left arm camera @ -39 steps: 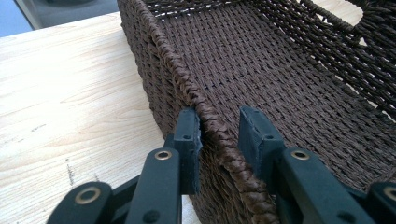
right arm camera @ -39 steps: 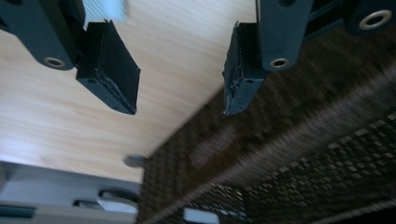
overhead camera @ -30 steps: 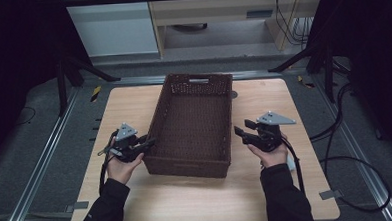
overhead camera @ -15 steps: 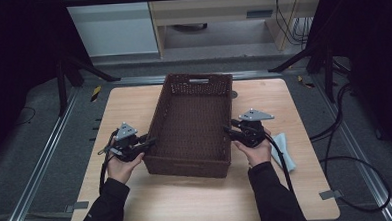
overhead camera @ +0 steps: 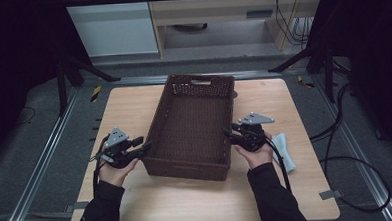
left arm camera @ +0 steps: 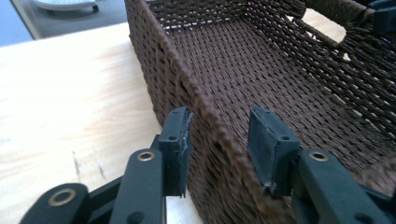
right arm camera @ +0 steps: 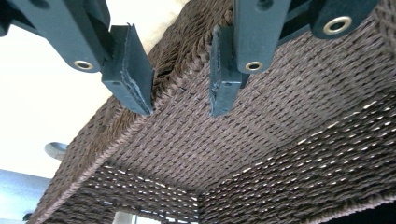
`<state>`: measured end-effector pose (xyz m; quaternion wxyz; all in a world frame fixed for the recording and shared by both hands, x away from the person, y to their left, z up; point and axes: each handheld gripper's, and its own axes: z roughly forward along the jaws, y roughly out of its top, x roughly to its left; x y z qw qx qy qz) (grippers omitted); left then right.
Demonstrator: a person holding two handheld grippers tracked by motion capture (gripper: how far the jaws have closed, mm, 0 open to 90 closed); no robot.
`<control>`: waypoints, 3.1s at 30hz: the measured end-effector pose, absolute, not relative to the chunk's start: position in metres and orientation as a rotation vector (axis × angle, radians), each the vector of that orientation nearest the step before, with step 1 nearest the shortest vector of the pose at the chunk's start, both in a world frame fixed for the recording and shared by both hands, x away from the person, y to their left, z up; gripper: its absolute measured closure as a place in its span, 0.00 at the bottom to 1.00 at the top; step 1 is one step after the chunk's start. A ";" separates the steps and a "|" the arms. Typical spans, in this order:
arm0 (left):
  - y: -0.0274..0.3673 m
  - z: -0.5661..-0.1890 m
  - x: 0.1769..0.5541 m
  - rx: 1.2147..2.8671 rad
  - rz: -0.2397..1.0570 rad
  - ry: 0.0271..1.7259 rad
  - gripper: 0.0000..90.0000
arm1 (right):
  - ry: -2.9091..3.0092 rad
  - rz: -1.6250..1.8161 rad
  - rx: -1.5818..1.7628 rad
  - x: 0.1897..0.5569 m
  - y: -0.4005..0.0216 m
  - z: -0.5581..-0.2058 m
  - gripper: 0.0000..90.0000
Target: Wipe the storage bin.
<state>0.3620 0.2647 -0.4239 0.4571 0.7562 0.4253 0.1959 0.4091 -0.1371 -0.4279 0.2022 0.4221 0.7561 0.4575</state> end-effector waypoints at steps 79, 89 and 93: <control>0.292 -0.421 0.361 1.881 0.576 1.083 0.82 | 2.023 1.222 1.244 0.406 -0.145 -0.428 0.47; 0.295 -0.421 0.374 1.886 0.596 1.131 0.87 | 2.088 1.228 1.230 0.394 -0.146 -0.420 0.45; 0.297 -0.422 0.379 1.877 0.609 1.137 0.86 | 2.035 1.229 1.220 0.396 -0.148 -0.420 0.44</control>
